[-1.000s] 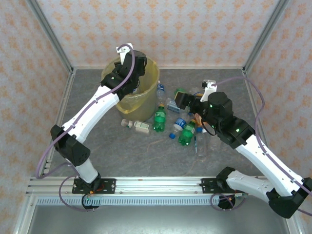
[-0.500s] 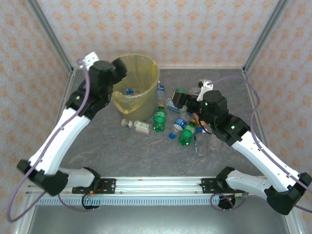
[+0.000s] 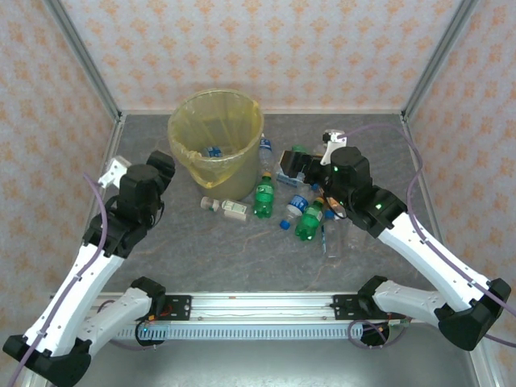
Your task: Put the plastic bottles in the bin
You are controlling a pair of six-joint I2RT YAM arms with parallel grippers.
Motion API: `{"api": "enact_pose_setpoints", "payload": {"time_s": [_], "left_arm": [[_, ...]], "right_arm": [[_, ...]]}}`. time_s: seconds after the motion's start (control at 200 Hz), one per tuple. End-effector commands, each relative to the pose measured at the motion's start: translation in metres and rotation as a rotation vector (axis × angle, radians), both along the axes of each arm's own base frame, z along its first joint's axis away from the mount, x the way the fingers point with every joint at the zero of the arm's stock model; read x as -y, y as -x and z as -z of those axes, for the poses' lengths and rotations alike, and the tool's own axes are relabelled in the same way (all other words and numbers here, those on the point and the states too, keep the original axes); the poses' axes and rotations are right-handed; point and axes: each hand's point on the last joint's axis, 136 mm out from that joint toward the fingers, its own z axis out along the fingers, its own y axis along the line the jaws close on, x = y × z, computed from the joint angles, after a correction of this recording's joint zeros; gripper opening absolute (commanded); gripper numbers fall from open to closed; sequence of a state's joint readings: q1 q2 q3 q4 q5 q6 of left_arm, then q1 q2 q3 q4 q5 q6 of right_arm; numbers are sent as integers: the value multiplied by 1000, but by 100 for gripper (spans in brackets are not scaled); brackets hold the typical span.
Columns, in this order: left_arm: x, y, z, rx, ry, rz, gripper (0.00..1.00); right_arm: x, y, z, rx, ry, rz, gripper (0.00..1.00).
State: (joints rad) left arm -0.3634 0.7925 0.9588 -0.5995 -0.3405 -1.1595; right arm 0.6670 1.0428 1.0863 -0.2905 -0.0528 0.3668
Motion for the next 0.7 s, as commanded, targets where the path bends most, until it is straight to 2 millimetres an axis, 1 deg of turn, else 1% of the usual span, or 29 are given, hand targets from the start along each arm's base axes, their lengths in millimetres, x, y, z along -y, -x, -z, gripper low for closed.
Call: {"api": "enact_pose_setpoints", "payload": {"time_s": [0.0,0.165,0.245,0.305,0.47,0.696], "left_arm": [[2,9,35,-43,154,-47,86],[23,7,93,-84,325,-15,84],[32,6,114,-90,394,0,80],[37,5,130,-108,429,6,80],[48,0,157,-146,468,29,72],[71,-18,181,-172,527,101,64]], "right_arm": [[-5,0,-7,23,-24,-19,100],[-6,1,-8,22,-28,-24,100],[-5,1,-10,27,-28,-21,100],[-4,2,-10,27,-27,-19,100],[-3,2,-9,25,-26,-15,100],[-2,3,-10,25,-33,-14,100]]}}
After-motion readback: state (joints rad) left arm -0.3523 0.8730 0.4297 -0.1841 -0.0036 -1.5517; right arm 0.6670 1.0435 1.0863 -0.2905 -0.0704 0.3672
